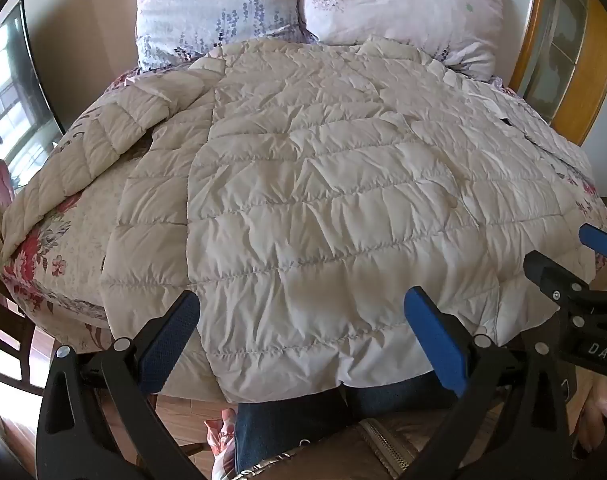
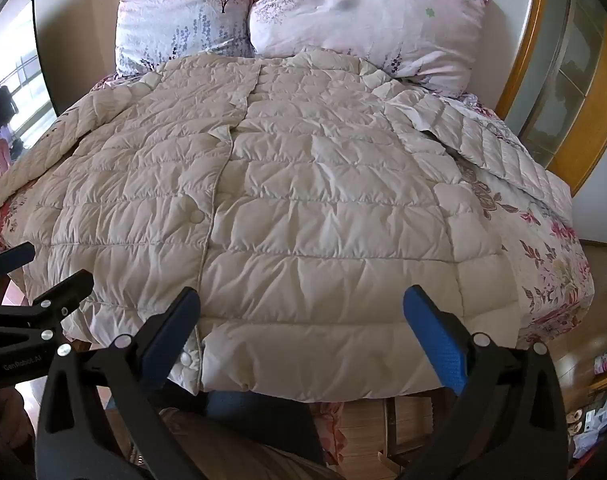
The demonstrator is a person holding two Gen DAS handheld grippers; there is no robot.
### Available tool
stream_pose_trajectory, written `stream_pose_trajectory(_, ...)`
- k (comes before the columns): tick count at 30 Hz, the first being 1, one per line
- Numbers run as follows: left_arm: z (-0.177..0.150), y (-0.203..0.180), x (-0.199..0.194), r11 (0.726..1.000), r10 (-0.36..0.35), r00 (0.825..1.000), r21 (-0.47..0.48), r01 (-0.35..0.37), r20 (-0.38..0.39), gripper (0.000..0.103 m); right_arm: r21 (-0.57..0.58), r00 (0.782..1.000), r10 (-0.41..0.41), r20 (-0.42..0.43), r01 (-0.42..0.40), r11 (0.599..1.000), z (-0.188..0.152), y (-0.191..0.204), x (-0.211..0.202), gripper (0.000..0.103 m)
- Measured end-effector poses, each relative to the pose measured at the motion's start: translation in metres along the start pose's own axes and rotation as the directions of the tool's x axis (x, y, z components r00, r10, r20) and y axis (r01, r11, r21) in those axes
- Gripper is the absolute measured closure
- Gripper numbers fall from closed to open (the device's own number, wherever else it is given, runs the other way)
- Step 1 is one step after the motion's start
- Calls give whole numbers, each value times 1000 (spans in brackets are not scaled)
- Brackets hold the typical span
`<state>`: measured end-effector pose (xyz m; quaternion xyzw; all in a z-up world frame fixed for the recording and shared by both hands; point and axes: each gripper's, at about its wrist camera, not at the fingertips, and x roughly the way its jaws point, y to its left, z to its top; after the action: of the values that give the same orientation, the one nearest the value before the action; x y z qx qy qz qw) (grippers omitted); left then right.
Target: Fold large clothes
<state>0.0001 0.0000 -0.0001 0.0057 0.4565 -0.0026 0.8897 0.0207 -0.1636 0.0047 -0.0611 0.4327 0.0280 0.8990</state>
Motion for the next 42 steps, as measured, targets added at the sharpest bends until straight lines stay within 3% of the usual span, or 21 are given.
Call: stream_pose_trajectory(42, 0, 0, 0, 1000, -4, 1000, -3, 4, -3, 1, 5, 1000, 6, -3, -6, 1000, -2, 1, 2, 2)
